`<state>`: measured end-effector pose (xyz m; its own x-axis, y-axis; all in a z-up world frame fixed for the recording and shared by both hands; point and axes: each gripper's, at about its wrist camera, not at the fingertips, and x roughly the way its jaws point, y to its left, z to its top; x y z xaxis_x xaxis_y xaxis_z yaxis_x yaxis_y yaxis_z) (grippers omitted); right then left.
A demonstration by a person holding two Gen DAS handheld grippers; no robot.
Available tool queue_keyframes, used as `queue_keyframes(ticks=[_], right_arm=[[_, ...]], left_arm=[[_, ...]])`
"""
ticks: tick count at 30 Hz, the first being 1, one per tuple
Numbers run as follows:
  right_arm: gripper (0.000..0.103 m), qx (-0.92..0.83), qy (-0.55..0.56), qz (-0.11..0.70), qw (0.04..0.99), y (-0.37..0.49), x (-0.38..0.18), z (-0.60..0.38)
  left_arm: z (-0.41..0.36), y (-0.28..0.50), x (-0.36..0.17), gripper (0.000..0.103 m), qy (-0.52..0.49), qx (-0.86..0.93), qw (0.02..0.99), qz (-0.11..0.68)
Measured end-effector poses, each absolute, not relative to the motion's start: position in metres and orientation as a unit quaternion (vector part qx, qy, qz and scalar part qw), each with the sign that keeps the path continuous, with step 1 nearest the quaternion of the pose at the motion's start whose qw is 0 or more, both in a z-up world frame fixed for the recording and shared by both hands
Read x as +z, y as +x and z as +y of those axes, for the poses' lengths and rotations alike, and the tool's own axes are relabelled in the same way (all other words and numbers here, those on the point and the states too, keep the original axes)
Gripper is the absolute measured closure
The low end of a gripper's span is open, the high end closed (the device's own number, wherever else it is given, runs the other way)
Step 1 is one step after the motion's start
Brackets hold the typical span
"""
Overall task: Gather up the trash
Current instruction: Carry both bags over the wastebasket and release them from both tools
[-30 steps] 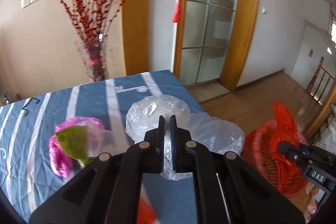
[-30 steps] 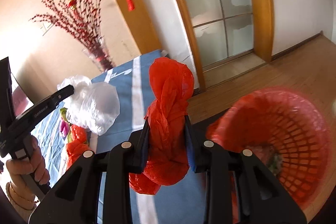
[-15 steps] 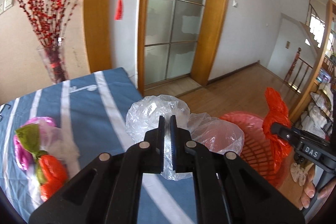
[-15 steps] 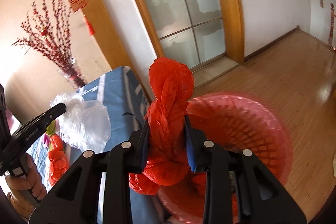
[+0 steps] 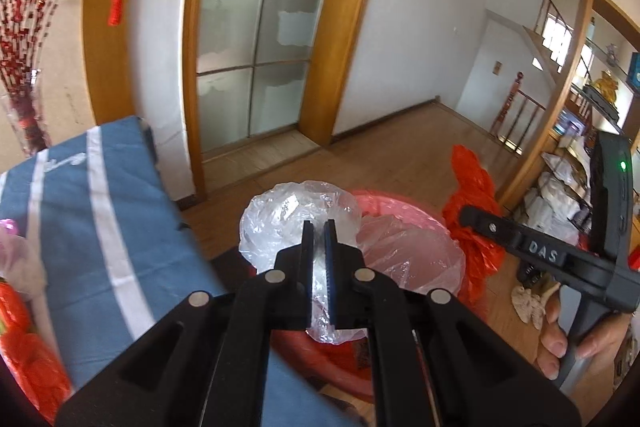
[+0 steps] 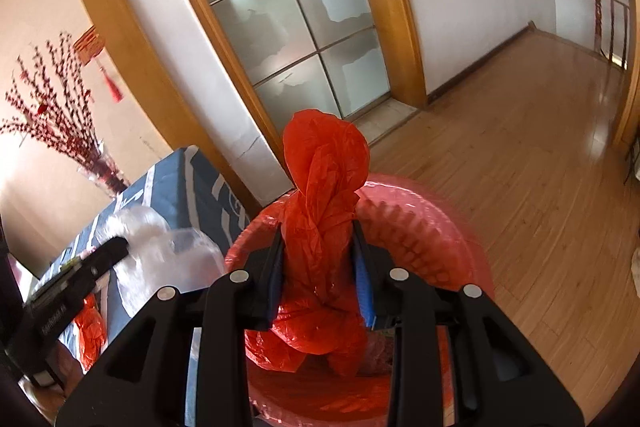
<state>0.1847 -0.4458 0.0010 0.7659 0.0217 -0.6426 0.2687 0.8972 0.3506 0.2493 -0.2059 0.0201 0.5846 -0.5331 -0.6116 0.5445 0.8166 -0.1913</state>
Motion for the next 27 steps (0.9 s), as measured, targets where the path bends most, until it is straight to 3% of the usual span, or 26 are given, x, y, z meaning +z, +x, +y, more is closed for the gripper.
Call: queue_keyframes(ticks=[3,7,9,18,27], right_arm=[[0.069,-0.071,0.22,0.335,0.913,0.186,-0.001,-0.452],[0.054,-0.072,0.216,0.339,0.913,0.188,-0.005,-0.457],[0.05,-0.073,0.214,0.342,0.912,0.191,-0.008,-0.458],[0.05,-0.078,0.151,0.333,0.928,0.185,0.0,-0.429],[0.05,0.029,0.076,0.313,0.946,0.196,0.012,-0.315]], left_arm=[[-0.219,0.249,0.013,0.095,0.009,-0.309,0.885,0.349],[-0.23,0.249,0.003,0.077,0.007,-0.313,0.878,0.361],[-0.232,0.251,-0.003,0.073,0.012,-0.307,0.879,0.364],[-0.175,0.254,-0.009,0.064,0.015,-0.24,0.905,0.35],[-0.032,0.236,0.002,0.056,-0.002,-0.105,0.944,0.311]])
